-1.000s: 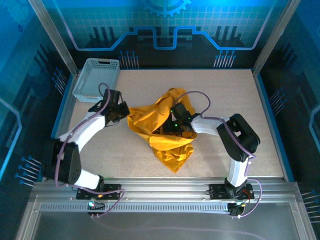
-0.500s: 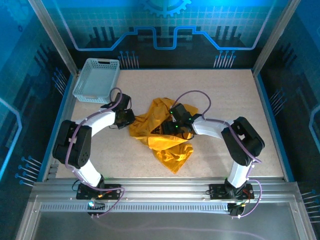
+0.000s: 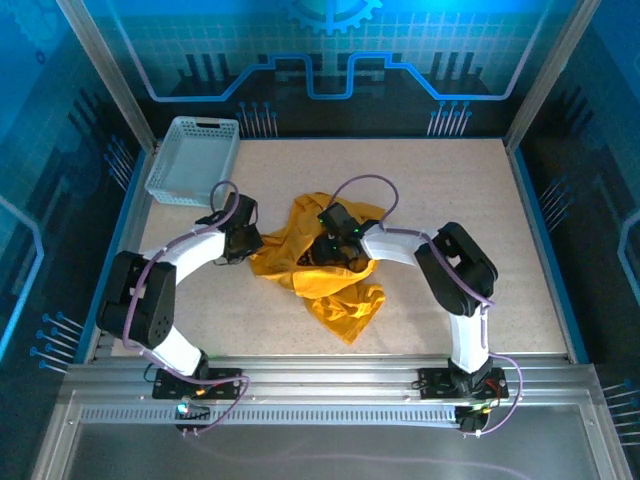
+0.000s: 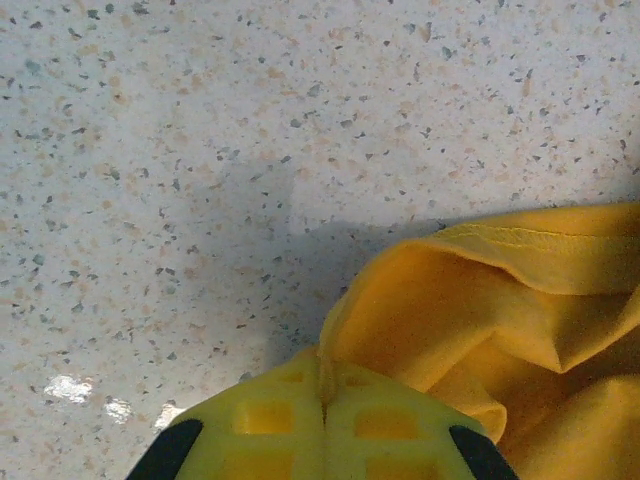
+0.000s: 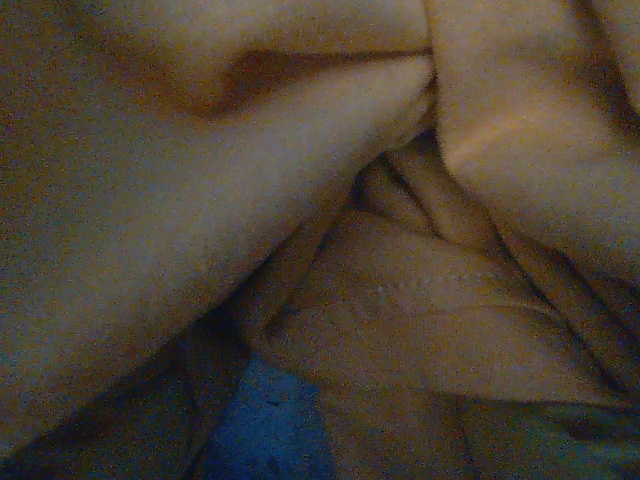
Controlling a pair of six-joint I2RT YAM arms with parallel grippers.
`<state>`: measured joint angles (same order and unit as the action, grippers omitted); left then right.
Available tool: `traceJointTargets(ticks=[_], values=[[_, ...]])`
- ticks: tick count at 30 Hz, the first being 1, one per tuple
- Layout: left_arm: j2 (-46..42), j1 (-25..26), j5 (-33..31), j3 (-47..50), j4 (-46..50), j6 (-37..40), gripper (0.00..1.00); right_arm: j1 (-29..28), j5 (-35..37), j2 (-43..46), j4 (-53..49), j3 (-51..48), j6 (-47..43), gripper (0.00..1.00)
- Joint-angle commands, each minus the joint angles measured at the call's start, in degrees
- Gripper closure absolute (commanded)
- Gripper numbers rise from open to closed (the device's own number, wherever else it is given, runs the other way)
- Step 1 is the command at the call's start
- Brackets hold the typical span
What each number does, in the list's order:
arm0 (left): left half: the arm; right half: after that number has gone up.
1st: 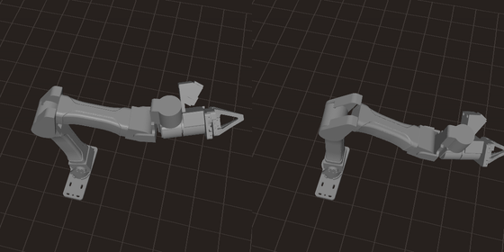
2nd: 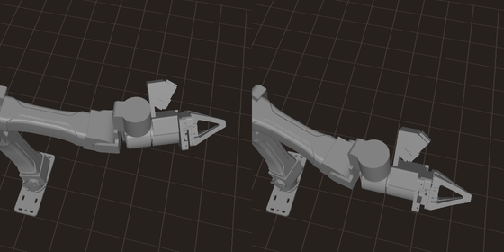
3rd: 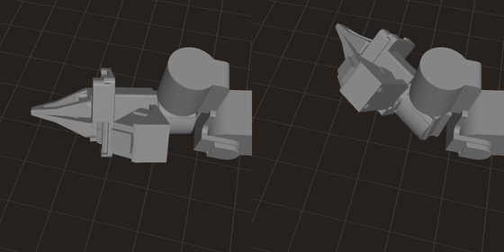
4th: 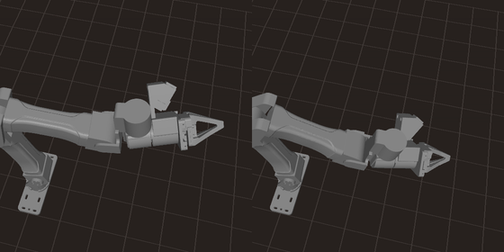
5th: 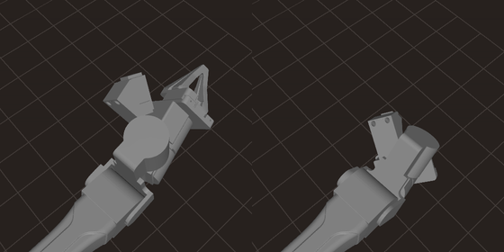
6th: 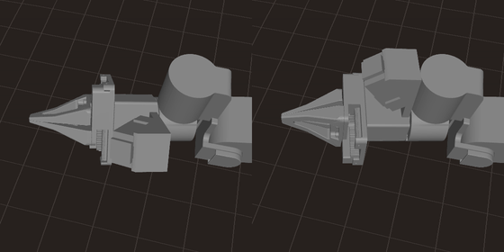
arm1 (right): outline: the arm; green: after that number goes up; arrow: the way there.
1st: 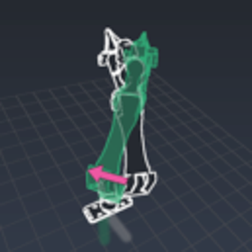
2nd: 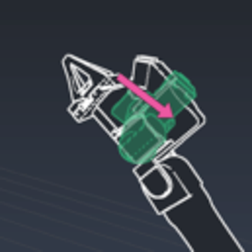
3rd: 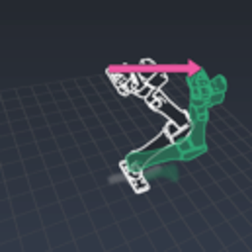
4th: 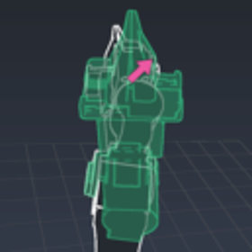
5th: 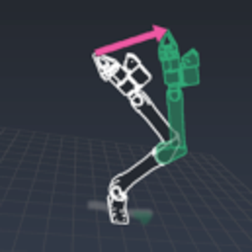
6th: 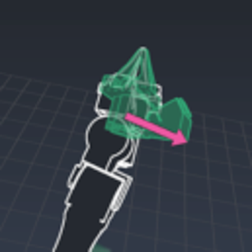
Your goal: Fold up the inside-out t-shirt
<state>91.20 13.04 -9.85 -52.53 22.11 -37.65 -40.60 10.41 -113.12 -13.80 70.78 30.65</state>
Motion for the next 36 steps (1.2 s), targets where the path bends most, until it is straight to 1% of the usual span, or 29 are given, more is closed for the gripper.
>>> traceJointTargets(ticks=[1, 2, 4, 5, 8, 9, 12, 13, 16, 18, 24, 28, 32, 36], values=[[-2.1, -1.3, -2.2, 2.0, 0.0, -1.8, 1.00, -0.7, 3.5, -5.9, -9.3, 3.6, 2.2, 0.37], [-2.8, -1.6, -2.2, 2.7, -0.2, -2.2, 1.00, -0.6, 5.0, -6.6, -10.4, 4.2, 2.4, 0.42], [-4.3, -2.6, -2.2, 4.3, -1.0, -2.6, 1.00, 0.0, 5.2, -5.1, -8.5, 2.5, 2.0, 0.57], [-5.0, -3.2, -2.2, 4.9, -1.2, -2.6, 1.00, 0.4, 3.4, -3.0, -5.7, 0.8, 1.5, 0.64], [-5.0, -4.7, -1.9, 4.8, -0.8, -1.6, 1.00, 1.7, -5.6, 5.2, 3.5, -5.3, 0.2, 0.81], [-4.5, -5.0, -2.3, 4.4, -0.1, -1.3, 1.00, 1.9, -8.6, 7.8, 6.1, -6.7, -0.2, 0.85], [-3.5, -5.0, -3.5, 3.5, 0.9, -0.6, 1.00, 2.0, -13.8, 13.6, 10.0, -9.1, -0.5, 0.97], [-3.2, -5.0, -4.0, 3.3, 1.3, -0.6, 1.00, 2.0, -14.8, 15.2, 10.8, -9.8, -0.5, 1.00], [-2.6, -5.0, -4.6, 2.7, 1.6, 0.1, 1.00, 2.3, -19.0, 20.5, 14.7, -12.3, 0.3, 1.00], [-2.4, -5.1, -4.3, 2.3, 1.9, 0.8, 1.00, 2.3, -20.1, 23.9, 16.0, -13.4, 1.3, 1.00], [-1.8, -5.0, -3.8, 1.9, 2.3, 1.6, 1.00, 3.1, -19.8, 30.7, 14.6, -13.1, 2.1, 1.00], [0.6, -5.0, -4.9, 0.5, 4.1, 2.2, 1.00, 4.5, -24.8, 34.9, 14.1, -11.3, 3.3, 1.00], [1.3, -5.0, -6.5, 0.6, 4.6, 2.3, 1.00, 5.3, -26.3, 41.8, 8.6, -6.4, 2.1, 1.00], [1.6, -5.4, -7.6, 0.6, 4.8, 1.4, 1.00, 7.9, -22.8, 47.5, 0.1, -1.4, 0.7, 1.00]])
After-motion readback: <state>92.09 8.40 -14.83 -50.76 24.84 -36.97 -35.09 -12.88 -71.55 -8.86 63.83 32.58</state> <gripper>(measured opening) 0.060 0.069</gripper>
